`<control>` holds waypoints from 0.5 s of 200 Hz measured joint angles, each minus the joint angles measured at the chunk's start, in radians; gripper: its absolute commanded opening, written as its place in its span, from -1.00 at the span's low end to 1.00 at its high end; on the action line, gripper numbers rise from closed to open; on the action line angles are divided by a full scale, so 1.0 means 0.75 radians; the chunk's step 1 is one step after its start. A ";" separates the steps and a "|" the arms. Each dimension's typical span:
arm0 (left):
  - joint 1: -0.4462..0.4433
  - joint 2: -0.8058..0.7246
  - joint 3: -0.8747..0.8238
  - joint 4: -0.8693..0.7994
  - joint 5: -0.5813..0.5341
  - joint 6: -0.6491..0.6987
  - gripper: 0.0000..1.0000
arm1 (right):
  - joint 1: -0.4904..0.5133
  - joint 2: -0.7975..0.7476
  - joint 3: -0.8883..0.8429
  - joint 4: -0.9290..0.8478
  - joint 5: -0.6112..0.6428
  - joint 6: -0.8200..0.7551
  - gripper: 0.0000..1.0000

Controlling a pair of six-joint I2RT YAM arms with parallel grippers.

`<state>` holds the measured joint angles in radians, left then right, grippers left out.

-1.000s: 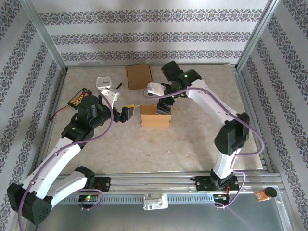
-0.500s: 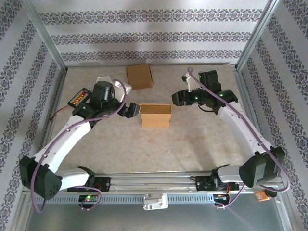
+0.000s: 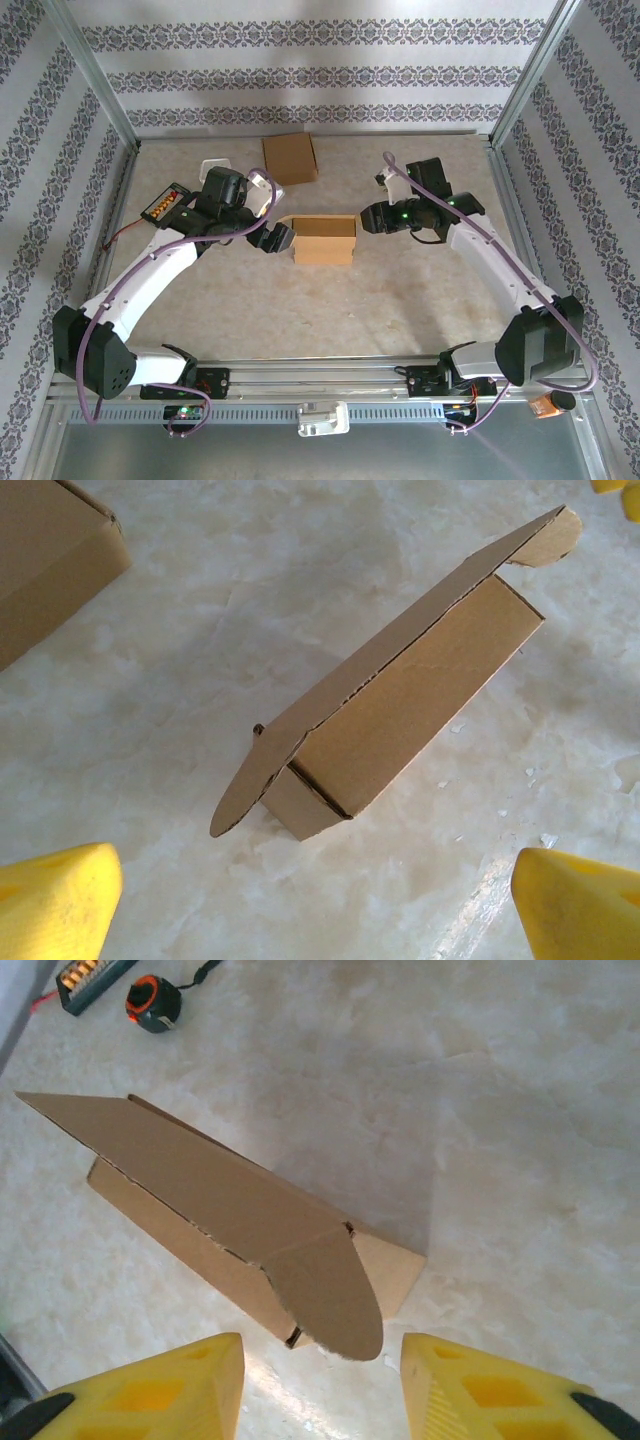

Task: Fold the paper box

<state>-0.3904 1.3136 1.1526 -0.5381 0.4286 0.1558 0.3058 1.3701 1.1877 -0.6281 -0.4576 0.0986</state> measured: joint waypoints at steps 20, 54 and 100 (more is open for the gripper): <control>0.000 -0.013 -0.001 0.000 -0.015 0.004 0.99 | 0.010 0.024 0.000 0.010 0.008 -0.013 -0.26; 0.000 -0.044 -0.012 0.004 -0.029 0.003 0.99 | 0.043 0.071 0.000 0.027 0.012 -0.039 -0.43; 0.000 -0.044 -0.016 0.004 -0.063 0.002 0.99 | 0.050 0.085 0.001 0.028 0.020 -0.062 -0.67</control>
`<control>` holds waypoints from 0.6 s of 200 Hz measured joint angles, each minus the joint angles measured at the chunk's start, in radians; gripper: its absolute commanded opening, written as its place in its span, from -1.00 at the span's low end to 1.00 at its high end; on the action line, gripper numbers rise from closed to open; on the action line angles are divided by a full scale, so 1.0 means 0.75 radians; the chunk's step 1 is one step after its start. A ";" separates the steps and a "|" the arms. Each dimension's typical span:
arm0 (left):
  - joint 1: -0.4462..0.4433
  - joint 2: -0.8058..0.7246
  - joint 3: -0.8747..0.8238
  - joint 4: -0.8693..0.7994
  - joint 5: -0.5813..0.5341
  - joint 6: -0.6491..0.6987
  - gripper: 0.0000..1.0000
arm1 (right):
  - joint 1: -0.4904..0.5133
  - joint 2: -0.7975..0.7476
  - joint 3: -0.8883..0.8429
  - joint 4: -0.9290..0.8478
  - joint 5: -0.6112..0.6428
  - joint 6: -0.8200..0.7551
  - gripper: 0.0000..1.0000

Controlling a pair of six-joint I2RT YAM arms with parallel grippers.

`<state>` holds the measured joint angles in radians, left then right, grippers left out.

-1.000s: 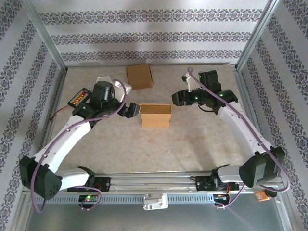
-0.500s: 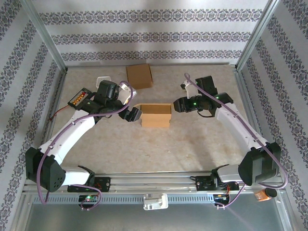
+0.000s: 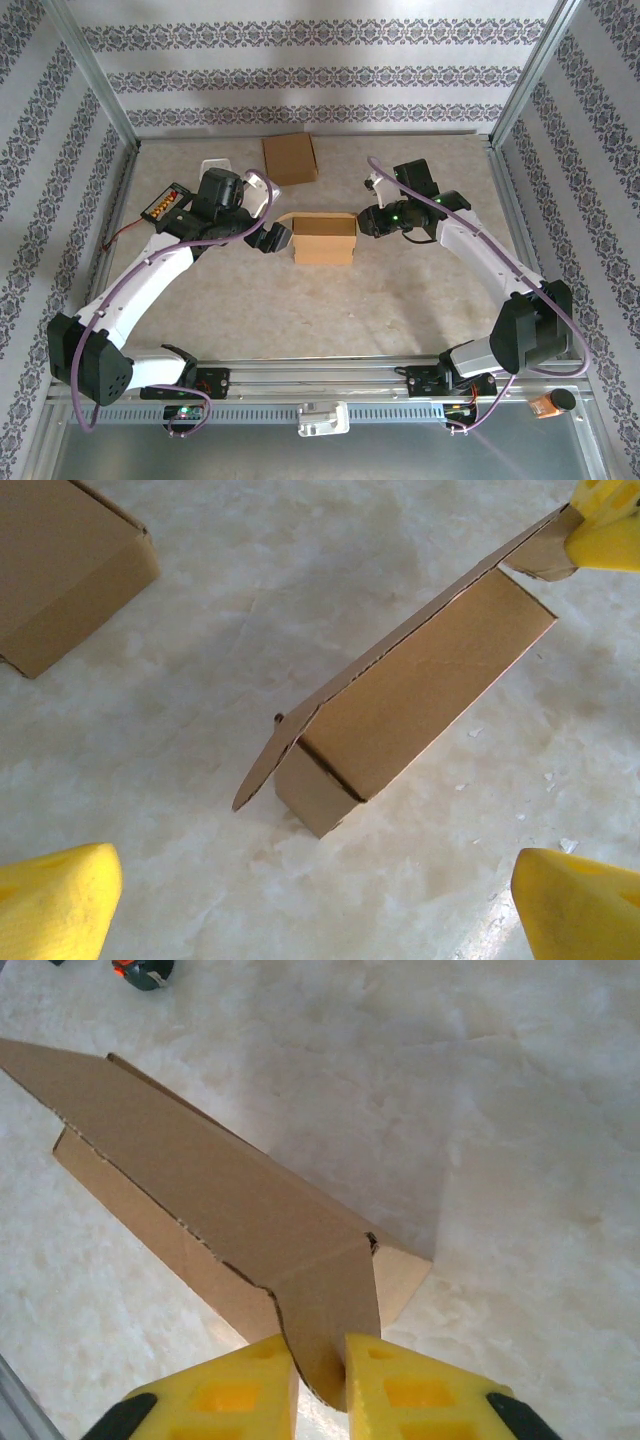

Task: Fold the paper box

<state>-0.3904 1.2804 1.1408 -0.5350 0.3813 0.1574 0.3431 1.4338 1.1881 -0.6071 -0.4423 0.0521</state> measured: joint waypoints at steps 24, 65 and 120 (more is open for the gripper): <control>0.000 0.029 0.011 -0.007 -0.022 0.000 0.97 | 0.000 0.000 0.000 0.002 0.000 0.001 -0.73; 0.013 0.156 0.110 -0.052 -0.055 -0.040 0.66 | 0.001 0.000 0.000 0.008 0.000 -0.005 -0.83; 0.054 0.294 0.242 -0.114 0.083 -0.025 0.63 | 0.003 0.000 0.000 0.008 -0.001 -0.009 -0.83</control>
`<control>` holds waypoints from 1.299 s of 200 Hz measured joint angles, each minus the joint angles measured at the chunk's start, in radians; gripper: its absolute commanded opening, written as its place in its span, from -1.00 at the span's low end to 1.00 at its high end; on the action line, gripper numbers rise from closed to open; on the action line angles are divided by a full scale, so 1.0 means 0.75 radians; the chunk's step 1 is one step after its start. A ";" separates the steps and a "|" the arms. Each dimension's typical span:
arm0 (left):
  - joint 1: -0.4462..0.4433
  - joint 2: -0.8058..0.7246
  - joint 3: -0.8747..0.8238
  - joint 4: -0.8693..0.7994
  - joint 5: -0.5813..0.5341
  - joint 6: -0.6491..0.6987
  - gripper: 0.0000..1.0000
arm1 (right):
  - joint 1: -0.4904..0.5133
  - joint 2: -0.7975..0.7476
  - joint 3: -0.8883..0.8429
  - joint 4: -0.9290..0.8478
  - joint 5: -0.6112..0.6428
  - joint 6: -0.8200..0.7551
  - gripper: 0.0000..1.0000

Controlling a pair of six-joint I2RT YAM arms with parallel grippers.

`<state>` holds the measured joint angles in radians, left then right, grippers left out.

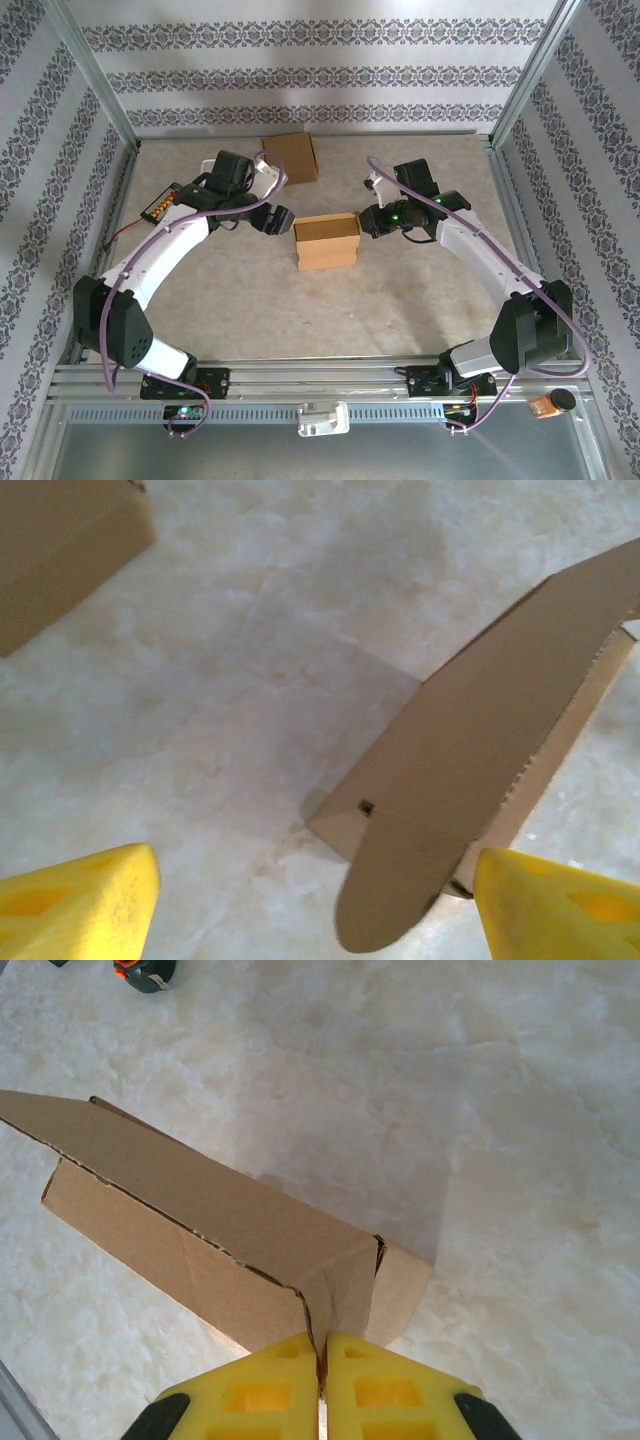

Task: Fold the paper box

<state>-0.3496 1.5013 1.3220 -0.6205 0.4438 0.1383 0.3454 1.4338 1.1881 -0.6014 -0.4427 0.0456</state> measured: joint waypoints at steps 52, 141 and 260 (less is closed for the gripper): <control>0.052 0.056 0.057 -0.070 0.192 0.043 0.52 | 0.008 0.000 0.000 0.000 0.000 0.000 -0.83; 0.059 0.058 0.040 -0.084 0.310 0.066 0.00 | 0.009 0.000 0.000 0.000 0.000 0.000 -0.83; 0.059 0.100 0.008 -0.081 0.346 0.040 -0.68 | 0.009 0.000 0.000 0.001 0.000 0.002 -0.84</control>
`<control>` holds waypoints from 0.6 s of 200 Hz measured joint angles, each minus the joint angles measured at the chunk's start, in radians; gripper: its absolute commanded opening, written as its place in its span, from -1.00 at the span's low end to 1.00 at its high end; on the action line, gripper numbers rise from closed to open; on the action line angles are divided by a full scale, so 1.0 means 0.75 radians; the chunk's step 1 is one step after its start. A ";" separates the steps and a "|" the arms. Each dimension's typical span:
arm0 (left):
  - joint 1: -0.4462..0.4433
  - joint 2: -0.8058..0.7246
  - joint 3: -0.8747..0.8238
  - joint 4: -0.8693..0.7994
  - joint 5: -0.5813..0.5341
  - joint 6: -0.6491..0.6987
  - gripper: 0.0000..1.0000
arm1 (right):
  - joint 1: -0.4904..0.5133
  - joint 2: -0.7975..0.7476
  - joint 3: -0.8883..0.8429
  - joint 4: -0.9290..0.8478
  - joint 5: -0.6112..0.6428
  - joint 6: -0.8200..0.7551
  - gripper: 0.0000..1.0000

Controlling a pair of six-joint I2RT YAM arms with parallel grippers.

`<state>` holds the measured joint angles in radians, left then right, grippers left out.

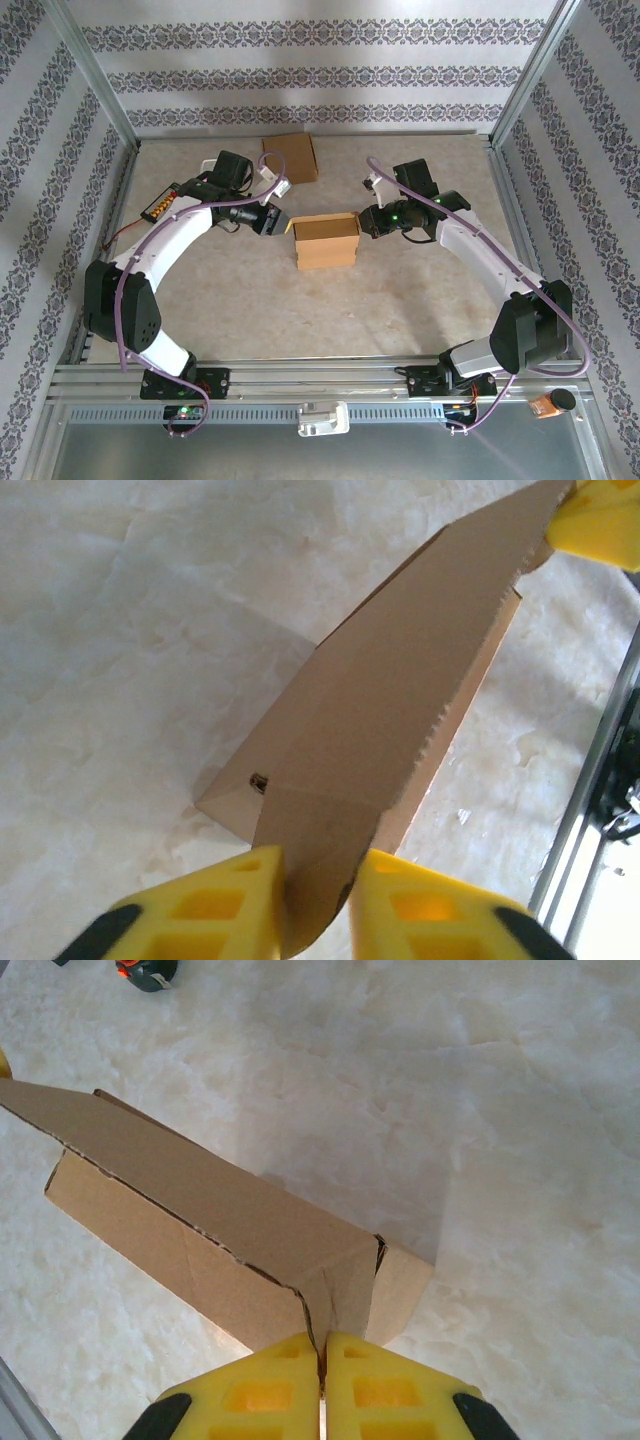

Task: Fold the paper box

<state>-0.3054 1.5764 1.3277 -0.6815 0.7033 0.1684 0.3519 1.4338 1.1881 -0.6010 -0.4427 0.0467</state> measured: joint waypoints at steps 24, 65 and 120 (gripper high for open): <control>0.000 0.000 -0.003 0.027 0.002 -0.024 -0.70 | 0.009 -0.001 0.000 0.001 0.000 0.011 -0.85; 0.000 -0.002 -0.075 0.169 0.040 -0.142 -0.84 | 0.014 -0.001 0.000 0.010 0.001 0.099 -0.85; 0.008 -0.002 -0.108 0.284 0.040 -0.298 -0.85 | 0.021 -0.001 0.000 0.011 0.001 0.169 -0.85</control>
<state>-0.2993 1.5753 1.2469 -0.4686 0.7330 -0.0551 0.3679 1.4334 1.1881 -0.5930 -0.4419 0.1738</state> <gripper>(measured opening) 0.077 0.075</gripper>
